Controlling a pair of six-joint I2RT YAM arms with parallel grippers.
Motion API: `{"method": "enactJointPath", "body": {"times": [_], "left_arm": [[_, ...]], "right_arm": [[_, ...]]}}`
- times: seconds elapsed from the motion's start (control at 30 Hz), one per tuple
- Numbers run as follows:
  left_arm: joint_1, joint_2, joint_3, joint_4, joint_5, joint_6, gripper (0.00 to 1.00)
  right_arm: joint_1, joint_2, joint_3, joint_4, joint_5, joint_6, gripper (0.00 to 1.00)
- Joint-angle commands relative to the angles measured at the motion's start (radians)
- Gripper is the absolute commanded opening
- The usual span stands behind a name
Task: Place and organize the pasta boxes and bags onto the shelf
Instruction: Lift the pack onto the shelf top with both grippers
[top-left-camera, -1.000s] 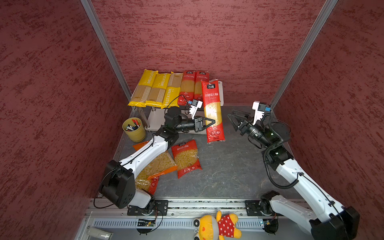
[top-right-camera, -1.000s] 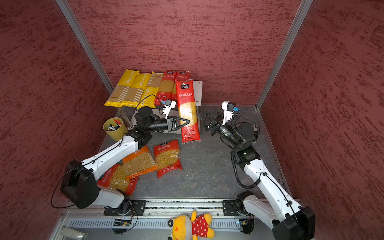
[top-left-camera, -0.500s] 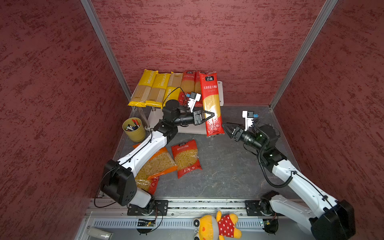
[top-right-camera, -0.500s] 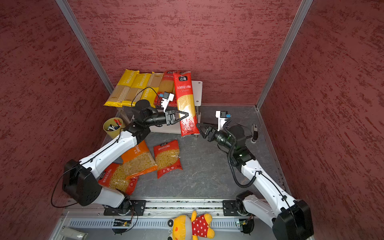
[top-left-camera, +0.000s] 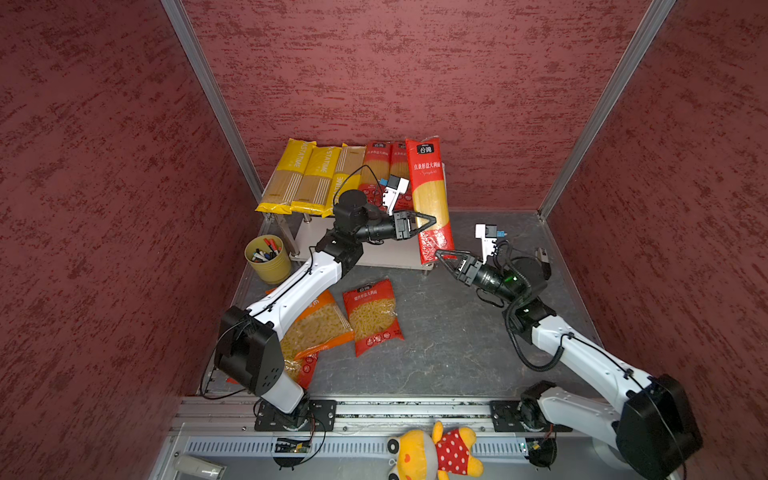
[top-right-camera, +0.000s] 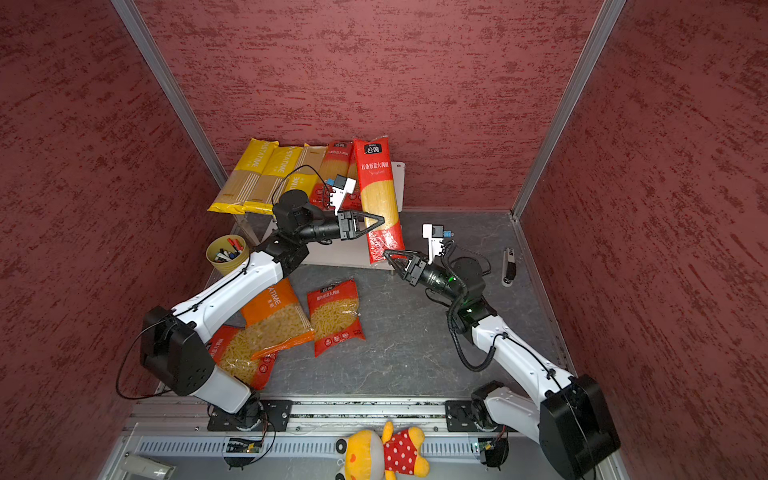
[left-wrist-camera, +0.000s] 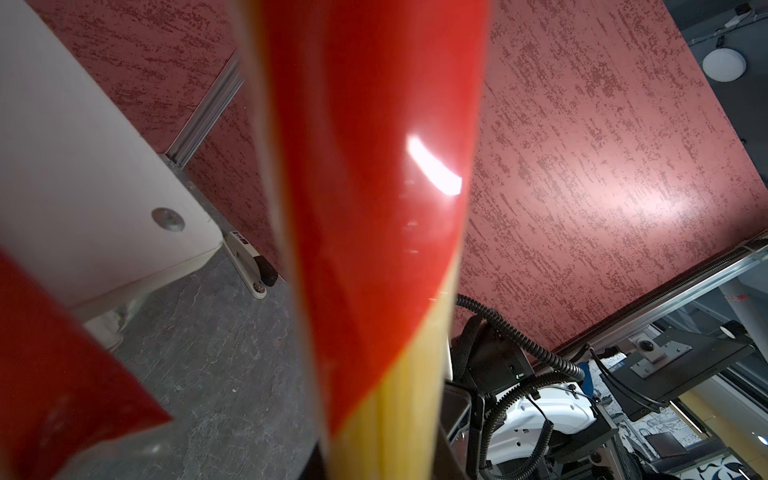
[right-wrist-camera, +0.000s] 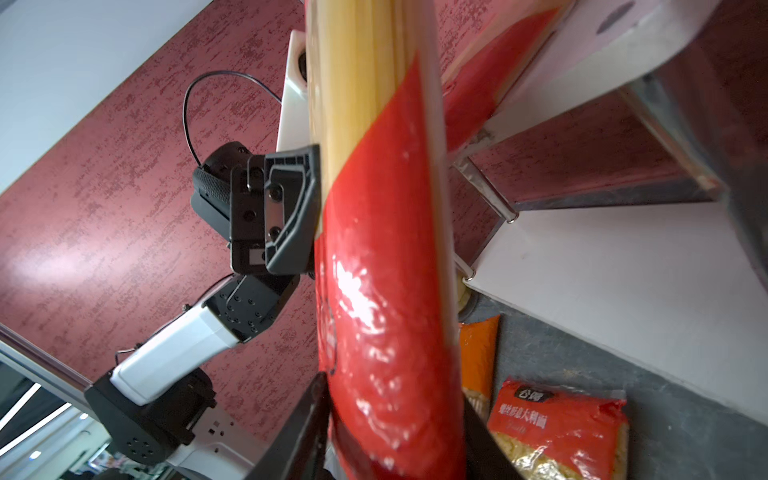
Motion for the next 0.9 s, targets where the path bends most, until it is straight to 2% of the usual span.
{"method": "enactJointPath", "body": {"times": [0.0, 0.17, 0.3, 0.47, 0.57, 0.7, 0.87], "left_arm": [[-0.004, 0.003, 0.092, 0.082, -0.005, -0.001, 0.16], [0.002, 0.046, 0.180, -0.055, -0.042, -0.009, 0.22], [0.012, 0.062, 0.221, -0.119, -0.064, -0.013, 0.27], [0.040, 0.059, 0.258, -0.173, -0.080, -0.008, 0.43], [0.056, 0.027, 0.246, -0.229, -0.111, 0.017, 0.50], [0.071, -0.043, 0.197, -0.299, -0.173, 0.079, 0.58], [0.111, -0.121, 0.142, -0.320, -0.201, 0.101, 0.60]], "right_arm": [[0.006, 0.011, -0.004, 0.145, 0.011, 0.058, 0.29], [0.005, 0.029, 0.009, 0.233, 0.062, 0.089, 0.14], [0.006, 0.047, 0.052, 0.254, 0.089, 0.097, 0.08], [0.005, 0.083, 0.098, 0.275, 0.119, 0.136, 0.00], [0.004, 0.102, 0.144, 0.237, 0.149, 0.159, 0.00], [0.006, 0.127, 0.166, 0.287, 0.196, 0.231, 0.00], [0.006, 0.132, 0.193, 0.203, 0.278, 0.260, 0.00]]}}
